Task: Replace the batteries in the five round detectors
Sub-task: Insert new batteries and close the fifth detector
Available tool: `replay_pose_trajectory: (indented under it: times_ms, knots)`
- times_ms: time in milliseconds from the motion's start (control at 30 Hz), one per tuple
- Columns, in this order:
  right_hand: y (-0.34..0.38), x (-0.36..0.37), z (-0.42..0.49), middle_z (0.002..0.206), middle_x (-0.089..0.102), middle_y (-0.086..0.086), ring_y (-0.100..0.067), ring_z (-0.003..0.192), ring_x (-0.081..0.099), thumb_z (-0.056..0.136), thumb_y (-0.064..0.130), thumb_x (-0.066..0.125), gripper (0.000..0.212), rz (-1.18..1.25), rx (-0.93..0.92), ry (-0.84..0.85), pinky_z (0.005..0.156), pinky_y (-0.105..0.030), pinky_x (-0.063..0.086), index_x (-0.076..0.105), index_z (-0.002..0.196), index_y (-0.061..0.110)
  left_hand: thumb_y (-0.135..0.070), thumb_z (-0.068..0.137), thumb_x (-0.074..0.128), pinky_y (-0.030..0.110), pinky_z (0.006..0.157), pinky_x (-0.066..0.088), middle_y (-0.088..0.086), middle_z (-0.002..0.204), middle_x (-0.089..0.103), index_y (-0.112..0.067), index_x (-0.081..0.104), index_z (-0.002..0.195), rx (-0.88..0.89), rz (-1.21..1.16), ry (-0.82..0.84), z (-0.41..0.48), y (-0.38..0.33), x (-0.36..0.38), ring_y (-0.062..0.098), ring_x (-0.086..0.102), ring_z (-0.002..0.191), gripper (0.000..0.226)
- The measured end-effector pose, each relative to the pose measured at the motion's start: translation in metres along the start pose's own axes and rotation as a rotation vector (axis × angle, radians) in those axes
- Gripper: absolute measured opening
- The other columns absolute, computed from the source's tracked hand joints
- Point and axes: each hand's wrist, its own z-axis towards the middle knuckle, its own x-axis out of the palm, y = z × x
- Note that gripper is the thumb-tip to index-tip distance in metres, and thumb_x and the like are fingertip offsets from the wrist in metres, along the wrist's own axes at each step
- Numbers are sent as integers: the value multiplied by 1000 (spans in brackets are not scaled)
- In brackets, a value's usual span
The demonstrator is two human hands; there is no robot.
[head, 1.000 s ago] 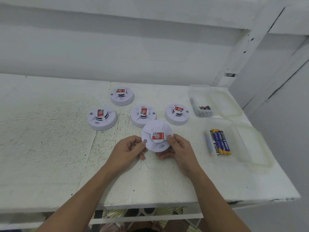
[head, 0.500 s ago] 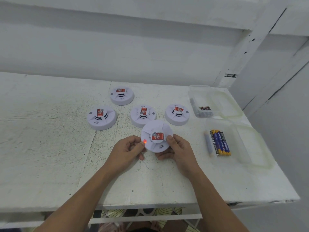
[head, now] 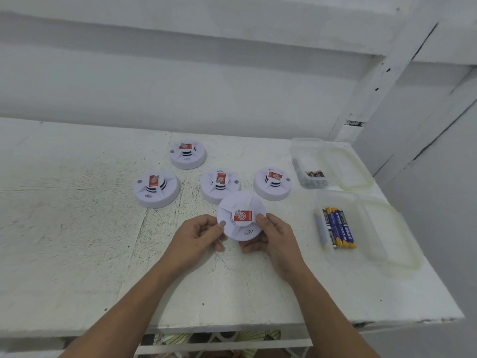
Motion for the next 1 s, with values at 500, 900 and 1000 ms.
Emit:
replay_pose_trajectory:
  times_ms: [500,900,1000]
  knots:
    - [111,3,131,94,69,-3,-16,73,59,85,29,55,24,-444,-108,-222,62,-28,44,62,107,21,-36,91,58,35,72,56,2,90,71,-13,62,104,74,310,-251,136,-98,9,8,70,68,26]
    - [93,-5,193,65,48,2,-25,75,51,81,29,52,23,-1053,66,-150,76,-34,32,42,65,18,-19,89,58,37,65,51,16,77,65,-8,46,68,-71,840,-191,210,-75,3,31,67,77,26]
    - [90,-8,203,62,42,2,-25,74,47,83,27,51,28,-1113,87,-140,76,-34,31,35,60,19,-18,89,57,34,61,45,13,71,61,-11,41,63,-64,885,-188,220,-73,3,29,63,73,31]
